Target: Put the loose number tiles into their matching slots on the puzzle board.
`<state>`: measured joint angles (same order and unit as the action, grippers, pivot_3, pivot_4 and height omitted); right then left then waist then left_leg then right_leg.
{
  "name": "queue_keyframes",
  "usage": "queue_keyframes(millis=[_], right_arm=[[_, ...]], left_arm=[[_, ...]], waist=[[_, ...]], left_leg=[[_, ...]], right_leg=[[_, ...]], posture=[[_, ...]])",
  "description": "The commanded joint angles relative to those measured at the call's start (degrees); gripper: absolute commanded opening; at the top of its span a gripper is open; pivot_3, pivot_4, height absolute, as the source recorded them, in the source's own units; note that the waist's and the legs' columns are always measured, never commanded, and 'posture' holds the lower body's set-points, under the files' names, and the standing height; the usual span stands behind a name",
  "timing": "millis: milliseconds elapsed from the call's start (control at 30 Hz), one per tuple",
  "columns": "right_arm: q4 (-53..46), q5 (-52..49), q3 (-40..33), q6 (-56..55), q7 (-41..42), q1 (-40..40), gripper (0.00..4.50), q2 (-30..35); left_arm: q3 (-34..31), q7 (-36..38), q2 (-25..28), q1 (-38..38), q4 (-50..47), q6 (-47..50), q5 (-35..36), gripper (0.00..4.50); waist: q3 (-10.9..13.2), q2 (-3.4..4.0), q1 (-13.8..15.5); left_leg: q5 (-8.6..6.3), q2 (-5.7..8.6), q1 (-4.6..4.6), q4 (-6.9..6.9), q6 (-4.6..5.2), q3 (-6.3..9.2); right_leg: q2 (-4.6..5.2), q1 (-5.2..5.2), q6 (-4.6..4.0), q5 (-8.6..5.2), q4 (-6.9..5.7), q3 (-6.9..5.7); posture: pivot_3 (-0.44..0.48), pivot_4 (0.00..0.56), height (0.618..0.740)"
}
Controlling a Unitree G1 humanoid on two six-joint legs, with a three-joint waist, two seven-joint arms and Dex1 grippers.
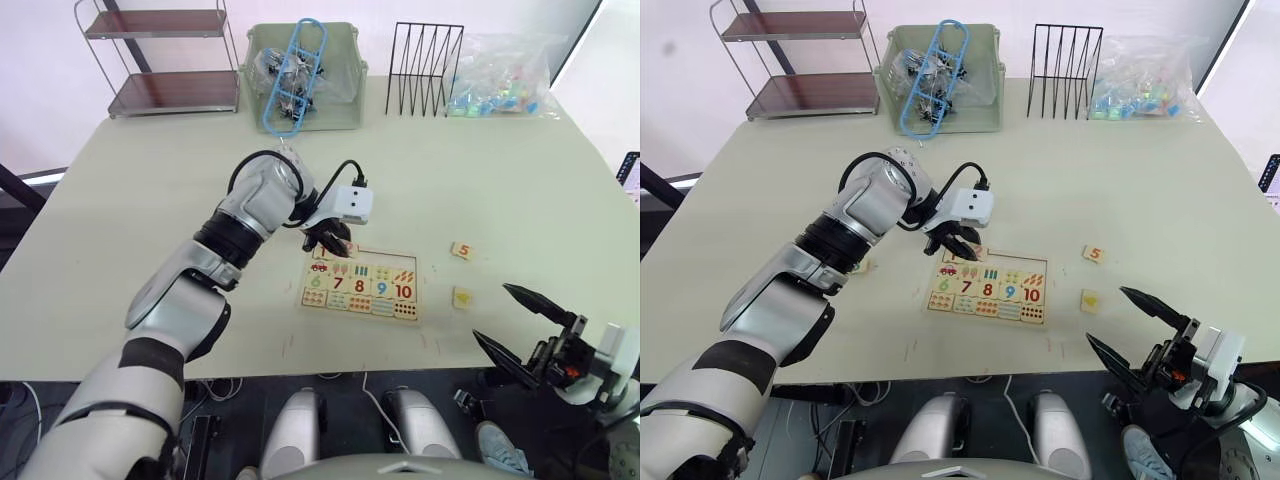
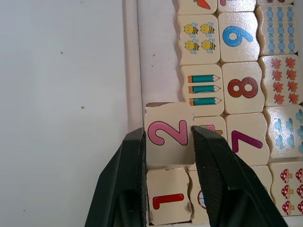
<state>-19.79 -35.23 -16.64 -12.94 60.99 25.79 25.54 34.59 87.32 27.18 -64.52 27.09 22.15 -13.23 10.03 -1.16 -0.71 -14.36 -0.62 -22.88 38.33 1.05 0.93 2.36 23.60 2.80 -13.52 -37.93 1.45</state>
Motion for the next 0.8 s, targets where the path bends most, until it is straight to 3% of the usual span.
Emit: queue_keyframes(millis=[33,800], right_arm=[[-1.73,-0.58,-1.19,-1.57,0.23,0.36,4.50,0.45],[-1.06,-0.71,-0.88,-3.21,0.72,1.22,4.50,0.34]], left_arm=[[0.21,0.54,-0.17,-1.32,-2.19,0.76,-0.96,0.95],[0.95,0.37,-0.86,-0.34,-0.07,0.69,-3.51,0.95]], waist=[[0.00,0.00,0.03],[0.00,0.00,0.08]], left_leg=[[0.00,0.00,0.00,0.00,0.00,0.00],[0.00,0.00,0.00,0.00,0.00,0.00]], right_leg=[[0.00,0.00,0.00,0.00,0.00,0.00],[0.00,0.00,-0.01,0.00,0.00,0.00]], posture=[[0.000,0.150,0.740],[0.000,0.150,0.740]])
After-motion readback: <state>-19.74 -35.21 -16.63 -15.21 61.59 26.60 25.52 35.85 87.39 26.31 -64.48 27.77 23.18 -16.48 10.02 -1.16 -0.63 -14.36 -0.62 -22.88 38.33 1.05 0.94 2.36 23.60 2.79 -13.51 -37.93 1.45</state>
